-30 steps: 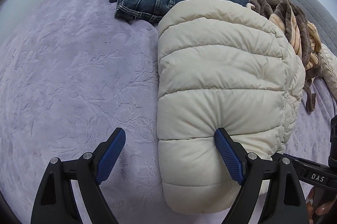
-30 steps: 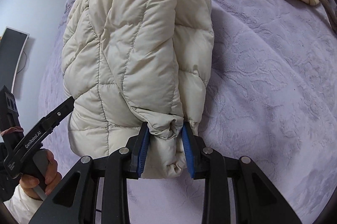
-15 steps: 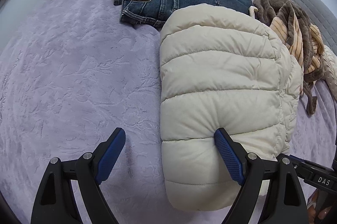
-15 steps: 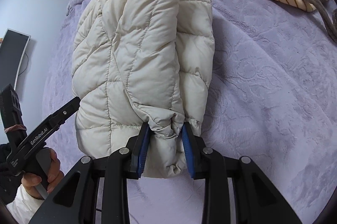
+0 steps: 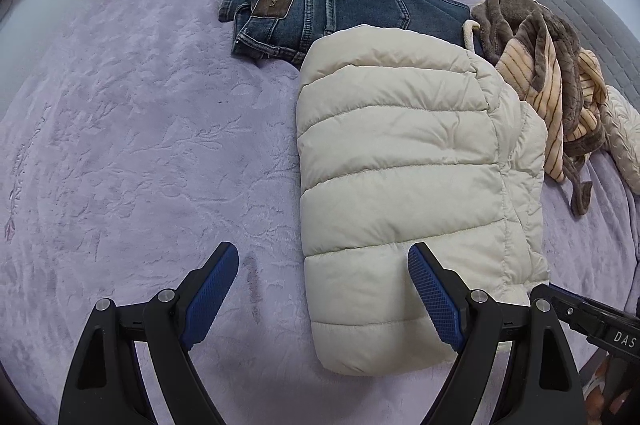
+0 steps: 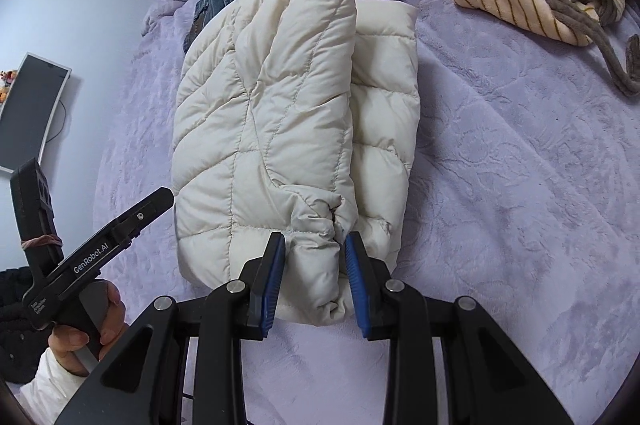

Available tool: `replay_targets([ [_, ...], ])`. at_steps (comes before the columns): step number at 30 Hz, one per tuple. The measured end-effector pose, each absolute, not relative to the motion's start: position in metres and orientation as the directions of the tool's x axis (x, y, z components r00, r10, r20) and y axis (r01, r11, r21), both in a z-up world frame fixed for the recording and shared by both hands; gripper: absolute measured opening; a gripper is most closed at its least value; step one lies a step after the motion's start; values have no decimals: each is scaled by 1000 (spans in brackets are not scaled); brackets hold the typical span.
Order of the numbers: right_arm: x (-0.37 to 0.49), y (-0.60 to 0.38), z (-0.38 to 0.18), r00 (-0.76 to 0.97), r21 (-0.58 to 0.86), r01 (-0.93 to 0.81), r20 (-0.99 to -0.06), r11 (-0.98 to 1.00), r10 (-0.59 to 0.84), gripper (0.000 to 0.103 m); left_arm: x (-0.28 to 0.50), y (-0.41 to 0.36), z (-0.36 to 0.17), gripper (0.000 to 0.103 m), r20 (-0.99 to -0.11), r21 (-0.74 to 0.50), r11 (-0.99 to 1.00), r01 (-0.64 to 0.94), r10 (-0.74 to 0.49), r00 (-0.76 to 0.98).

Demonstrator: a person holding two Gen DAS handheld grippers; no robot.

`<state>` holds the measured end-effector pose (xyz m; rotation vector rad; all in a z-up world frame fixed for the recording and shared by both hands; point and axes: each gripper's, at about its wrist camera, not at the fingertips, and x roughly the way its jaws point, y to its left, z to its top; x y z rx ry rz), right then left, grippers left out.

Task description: Fold large clothes

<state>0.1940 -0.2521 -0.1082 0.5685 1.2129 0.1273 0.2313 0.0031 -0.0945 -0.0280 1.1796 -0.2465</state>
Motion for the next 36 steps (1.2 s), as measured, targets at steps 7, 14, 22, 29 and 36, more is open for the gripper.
replay_targets([
  [7, 190, -246, -103, 358, 492, 216, -843, 843, 401, 34, 219, 9, -90, 88, -926, -144, 973, 181, -197, 322],
  [14, 178, -239, -84, 356, 488, 208, -845, 848, 399, 36, 192, 15, -66, 88, -917, -127, 967, 223, -200, 344],
  [22, 159, -228, -63, 351, 472, 212, -854, 856, 384, 55, 164, 23, -42, 88, -926, -148, 966, 214, -211, 312],
  [29, 136, -215, -37, 366, 436, 200, -864, 878, 345, 72, 138, 32, -18, 103, -923, -132, 970, 204, -196, 333],
  [36, 118, -204, -7, 382, 326, 202, -894, 924, 232, 95, 125, 40, 8, 103, -914, -92, 981, 172, -152, 377],
])
